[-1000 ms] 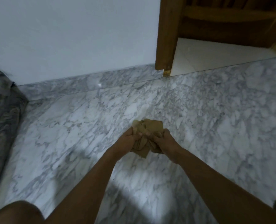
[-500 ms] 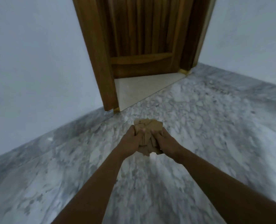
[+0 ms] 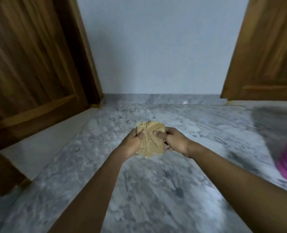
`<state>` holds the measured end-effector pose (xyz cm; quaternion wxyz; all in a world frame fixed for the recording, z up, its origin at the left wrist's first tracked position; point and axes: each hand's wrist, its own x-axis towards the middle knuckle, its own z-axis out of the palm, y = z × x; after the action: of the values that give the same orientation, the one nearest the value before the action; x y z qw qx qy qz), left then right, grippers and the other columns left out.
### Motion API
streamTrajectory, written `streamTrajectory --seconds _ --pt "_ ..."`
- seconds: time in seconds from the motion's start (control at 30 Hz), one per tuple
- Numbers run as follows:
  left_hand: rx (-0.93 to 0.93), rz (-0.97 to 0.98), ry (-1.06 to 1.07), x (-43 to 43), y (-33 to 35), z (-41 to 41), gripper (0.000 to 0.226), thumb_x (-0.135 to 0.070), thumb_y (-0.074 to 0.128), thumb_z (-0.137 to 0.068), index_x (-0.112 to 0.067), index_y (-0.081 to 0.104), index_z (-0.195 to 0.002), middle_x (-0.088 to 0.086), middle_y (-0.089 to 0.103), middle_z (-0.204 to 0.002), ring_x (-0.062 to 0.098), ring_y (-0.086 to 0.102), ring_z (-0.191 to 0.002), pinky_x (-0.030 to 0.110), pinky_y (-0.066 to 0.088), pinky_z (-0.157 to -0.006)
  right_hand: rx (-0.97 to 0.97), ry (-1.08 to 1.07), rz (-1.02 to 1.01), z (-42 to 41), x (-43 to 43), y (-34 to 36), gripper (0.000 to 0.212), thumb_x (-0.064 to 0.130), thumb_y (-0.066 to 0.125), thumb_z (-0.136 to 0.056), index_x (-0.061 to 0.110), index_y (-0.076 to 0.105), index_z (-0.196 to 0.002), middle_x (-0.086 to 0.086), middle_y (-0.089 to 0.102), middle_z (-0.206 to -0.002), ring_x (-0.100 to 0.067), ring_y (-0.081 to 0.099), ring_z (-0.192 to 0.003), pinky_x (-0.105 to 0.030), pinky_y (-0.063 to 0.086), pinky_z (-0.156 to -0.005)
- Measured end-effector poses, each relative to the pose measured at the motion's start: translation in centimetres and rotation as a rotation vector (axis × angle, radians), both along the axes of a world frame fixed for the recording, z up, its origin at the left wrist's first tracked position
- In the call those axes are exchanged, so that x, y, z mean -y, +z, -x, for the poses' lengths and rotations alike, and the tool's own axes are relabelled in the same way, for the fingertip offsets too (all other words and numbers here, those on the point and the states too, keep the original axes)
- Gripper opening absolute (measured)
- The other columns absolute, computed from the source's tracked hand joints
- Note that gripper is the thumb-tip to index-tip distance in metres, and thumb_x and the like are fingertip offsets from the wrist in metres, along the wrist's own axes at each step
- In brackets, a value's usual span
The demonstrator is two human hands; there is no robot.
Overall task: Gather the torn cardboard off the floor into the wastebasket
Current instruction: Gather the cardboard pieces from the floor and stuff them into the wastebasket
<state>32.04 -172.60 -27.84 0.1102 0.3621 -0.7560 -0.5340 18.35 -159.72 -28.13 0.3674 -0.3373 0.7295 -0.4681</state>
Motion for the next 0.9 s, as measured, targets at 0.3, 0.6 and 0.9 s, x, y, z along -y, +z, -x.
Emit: streamTrajectory --seconds 0.3,0.6,0.9 --pt "0.071 -0.019 -0.323 -19.9 0.7 26.7 0.028 -0.035 0.037 -0.104 -0.016 0.057 -0.104 0.011 0.059 -0.095 0.023 0.055 -0.079 0.028 0.046 -0.063 -0.065 -0.331 -0.042 21.4 -23.1 0.7 0.033 0.042 0.053 -0.100 0.019 0.052 -0.124 0.008 0.051 -0.082 -0.014 0.054 -0.064 -0.028 0.047 -0.058" --pt "0.121 -0.044 -0.657 -39.1 1.6 47.8 0.010 -0.019 0.052 -0.094 -0.010 0.056 -0.091 0.011 0.047 -0.084 0.023 0.046 -0.074 0.027 0.038 -0.054 0.034 -0.808 -0.074 37.6 -44.8 0.3 0.038 0.049 0.065 -0.092 0.014 0.065 -0.105 0.004 0.048 -0.070 -0.015 0.050 -0.068 -0.025 0.045 -0.053" --pt "0.135 0.396 -0.724 -41.1 0.0 59.2 0.029 -0.037 0.043 -0.102 -0.014 0.060 -0.106 0.011 0.060 -0.102 0.025 0.057 -0.087 0.030 0.041 -0.072 -0.288 -0.929 -0.417 45.6 -51.1 -1.7 0.047 0.047 0.057 -0.096 0.022 0.054 -0.135 -0.012 0.064 -0.115 -0.023 0.061 -0.081 -0.032 0.050 -0.062"
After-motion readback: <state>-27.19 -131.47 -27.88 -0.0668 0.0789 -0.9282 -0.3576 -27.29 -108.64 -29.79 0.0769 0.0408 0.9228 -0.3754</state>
